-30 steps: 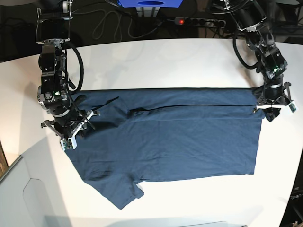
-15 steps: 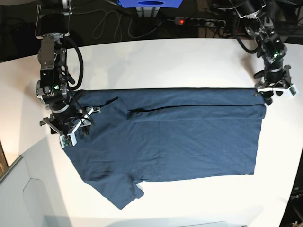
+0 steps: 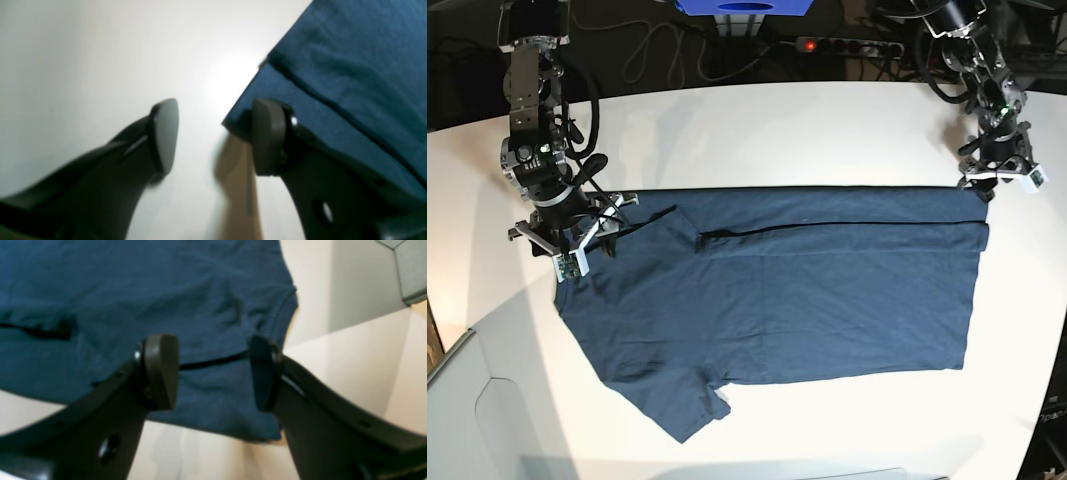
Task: Fold the T-shirt properly
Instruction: 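Lower the folded edge with both grippers and adjust the grip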
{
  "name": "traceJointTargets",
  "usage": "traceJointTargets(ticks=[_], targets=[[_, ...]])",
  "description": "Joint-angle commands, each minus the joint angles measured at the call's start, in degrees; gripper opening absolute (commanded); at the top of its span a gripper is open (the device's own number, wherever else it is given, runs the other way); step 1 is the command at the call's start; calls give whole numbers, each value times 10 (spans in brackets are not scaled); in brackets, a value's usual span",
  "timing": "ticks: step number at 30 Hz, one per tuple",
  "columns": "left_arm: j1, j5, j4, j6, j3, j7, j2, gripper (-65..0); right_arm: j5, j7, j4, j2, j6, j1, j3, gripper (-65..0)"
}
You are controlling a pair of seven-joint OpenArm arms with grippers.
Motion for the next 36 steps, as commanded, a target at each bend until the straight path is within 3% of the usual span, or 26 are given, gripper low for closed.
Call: traceJointTargets(ticks=[1,14,18,26,32,36], targets=[[-6,-3,4,0,-2,-9,-11,-315,-3,13,16,8,4,0,3,-325],[-18,-3,-4,-1,1,-8,-11,-315,-3,13,29,8,4,-33,17,-322],[-17,-3,-3,-1,45,-11,-17,-315,-3,15,30,8,4,-35,20,-317],[-18,-3,-4,-1,50,-11,-16,-318,-3,17,28,8,4,-35,20,-317],[-17,-3,-4,-1,48,-11,-16,-473,-4,17,29,9,4,-35,20,-317],[-17,-3,-4,-1,47,-11,-16,-523,-4,16,24,9,4,-29,29,-316]])
